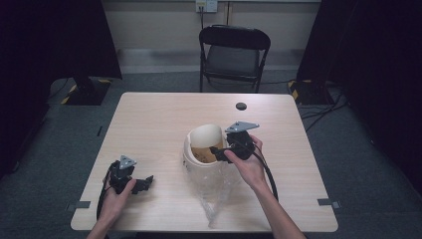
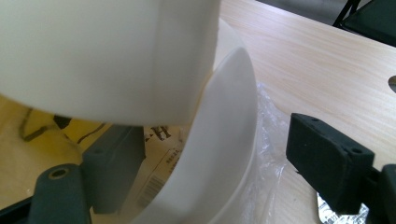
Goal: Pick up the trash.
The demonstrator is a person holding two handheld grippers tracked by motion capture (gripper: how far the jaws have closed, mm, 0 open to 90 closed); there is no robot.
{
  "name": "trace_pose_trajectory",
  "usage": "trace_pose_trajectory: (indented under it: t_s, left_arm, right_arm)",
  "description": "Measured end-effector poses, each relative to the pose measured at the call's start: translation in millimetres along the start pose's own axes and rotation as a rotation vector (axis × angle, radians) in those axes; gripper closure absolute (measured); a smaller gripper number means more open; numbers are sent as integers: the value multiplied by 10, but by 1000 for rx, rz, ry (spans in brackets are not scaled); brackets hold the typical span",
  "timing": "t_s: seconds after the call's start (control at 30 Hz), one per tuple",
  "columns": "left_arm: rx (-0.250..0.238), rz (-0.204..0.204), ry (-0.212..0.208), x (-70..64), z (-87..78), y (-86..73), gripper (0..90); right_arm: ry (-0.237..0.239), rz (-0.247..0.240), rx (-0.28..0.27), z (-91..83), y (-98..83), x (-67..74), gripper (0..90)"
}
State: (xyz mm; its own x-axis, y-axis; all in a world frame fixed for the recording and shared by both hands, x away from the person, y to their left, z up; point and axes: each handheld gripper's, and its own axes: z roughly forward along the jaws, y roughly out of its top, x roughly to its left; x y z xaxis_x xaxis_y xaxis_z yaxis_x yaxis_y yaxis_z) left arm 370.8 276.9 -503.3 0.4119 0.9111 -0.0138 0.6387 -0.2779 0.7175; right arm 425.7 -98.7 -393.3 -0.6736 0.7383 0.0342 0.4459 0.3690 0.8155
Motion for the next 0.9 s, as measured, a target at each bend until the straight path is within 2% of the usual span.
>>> trace_pose_trajectory:
  t_s: [0.1, 0.17, 0.2, 0.37, 0.43, 0.5, 0.63, 0.67, 0.77, 0.8, 0.9]
  left_arm:
    - [0, 0, 0, 0, 0, 0, 0]
    - [0, -1, 0, 0, 0, 0, 0]
    - [0, 0, 0, 0, 0, 0, 0]
    - [0, -1, -1, -1, 0, 0, 0]
    - [0, -1, 0, -1, 0, 0, 0]
    - [0, -1, 0, -1, 0, 0, 0]
    - [0, -1, 0, -1, 0, 0, 0]
    - [0, -1, 0, -1, 0, 0, 0]
    - [0, -1, 0, -1, 0, 0, 0]
    - [0, -1, 0, -1, 0, 0, 0]
    - [0, -1, 0, -1, 0, 0, 0]
  right_arm:
    - [10, 10, -4, 13, -8, -12, 186]
    - [0, 11, -2, 27, -14, -16, 179]
    - [12, 25, -5, 47, -13, -32, 180]
    - [18, 27, -16, 52, 1, -36, 181]
    - [43, 38, -27, 25, 4, -38, 181]
    - [31, 25, -39, -27, 8, -32, 180]
    - [42, 35, -59, -109, 1, -51, 188]
    - [39, 39, -68, -185, -4, -66, 188]
    - [53, 42, -89, -269, -14, -95, 188]
    - [43, 55, -100, -349, -22, -124, 188]
    - [42, 60, -109, -412, -31, -153, 188]
